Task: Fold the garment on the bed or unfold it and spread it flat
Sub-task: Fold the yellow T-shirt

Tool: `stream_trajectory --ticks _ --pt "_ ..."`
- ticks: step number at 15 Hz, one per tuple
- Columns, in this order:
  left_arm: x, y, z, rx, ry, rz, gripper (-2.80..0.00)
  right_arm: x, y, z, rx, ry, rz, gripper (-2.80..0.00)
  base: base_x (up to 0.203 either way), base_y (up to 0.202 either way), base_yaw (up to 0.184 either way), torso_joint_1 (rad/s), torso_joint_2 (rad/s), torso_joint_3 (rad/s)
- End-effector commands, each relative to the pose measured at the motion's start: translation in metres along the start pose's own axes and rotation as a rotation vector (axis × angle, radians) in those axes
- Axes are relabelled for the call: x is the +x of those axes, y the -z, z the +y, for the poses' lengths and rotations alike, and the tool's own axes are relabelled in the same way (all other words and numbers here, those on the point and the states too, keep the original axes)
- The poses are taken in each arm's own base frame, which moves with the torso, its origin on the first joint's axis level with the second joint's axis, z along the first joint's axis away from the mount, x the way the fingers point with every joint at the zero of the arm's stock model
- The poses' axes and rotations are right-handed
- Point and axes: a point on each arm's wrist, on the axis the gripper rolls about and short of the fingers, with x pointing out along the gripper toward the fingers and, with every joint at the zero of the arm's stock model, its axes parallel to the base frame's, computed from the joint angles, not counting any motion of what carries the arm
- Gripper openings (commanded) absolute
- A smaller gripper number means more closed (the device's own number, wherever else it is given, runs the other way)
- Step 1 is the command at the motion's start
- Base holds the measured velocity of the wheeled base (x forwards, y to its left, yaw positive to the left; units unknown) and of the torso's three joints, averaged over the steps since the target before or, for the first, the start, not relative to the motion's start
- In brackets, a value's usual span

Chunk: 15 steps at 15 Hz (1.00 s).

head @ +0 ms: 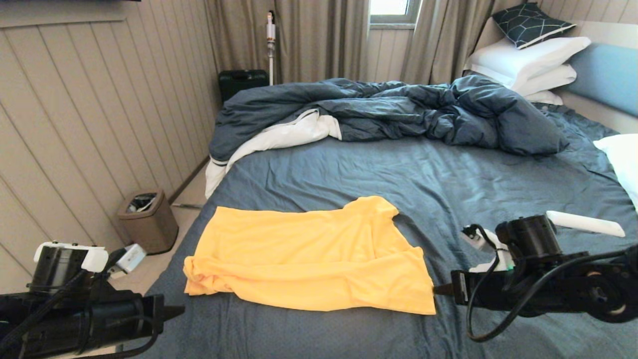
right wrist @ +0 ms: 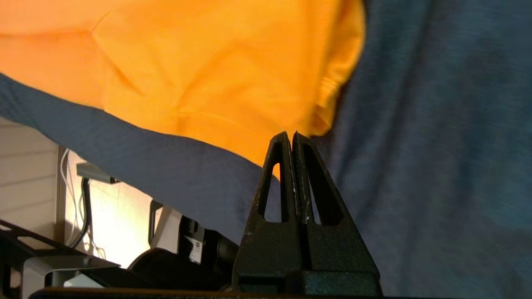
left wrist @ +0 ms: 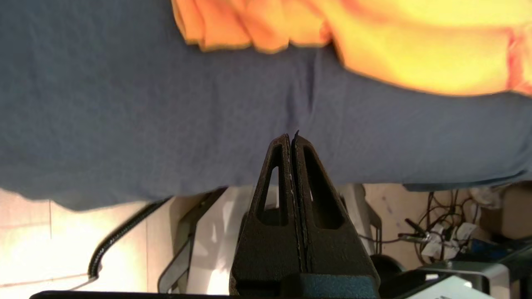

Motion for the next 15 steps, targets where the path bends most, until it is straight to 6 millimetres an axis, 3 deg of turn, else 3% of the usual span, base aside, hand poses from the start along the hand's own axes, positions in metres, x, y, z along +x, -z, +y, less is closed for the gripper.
stream_trajectory --ticks 1,2,3,15 --pt "-0.002 0.003 -0.002 -0.028 0.004 -0.001 -2.8 0.014 -0.001 0.0 0.001 -0.004 0.034 -2.8 0.0 0.0 0.0 0.0 0.0 0.0" --pt "-0.003 0.002 -0.002 -0.035 0.005 -0.009 -2.8 0.018 0.0 0.0 0.004 -0.006 0.044 -2.8 0.0 0.0 0.0 0.0 0.0 0.0" --pt "-0.005 0.002 -0.003 -0.038 0.008 -0.016 -2.8 0.02 0.001 0.001 0.0 -0.009 0.051 0.0 0.0 0.0 0.0 0.0 0.0 0.0" --pt "-0.007 0.003 -0.005 -0.039 0.019 -0.014 -2.8 0.029 0.01 0.006 0.003 -0.02 0.101 0.0 0.0 0.0 0.0 0.0 0.0 0.0"
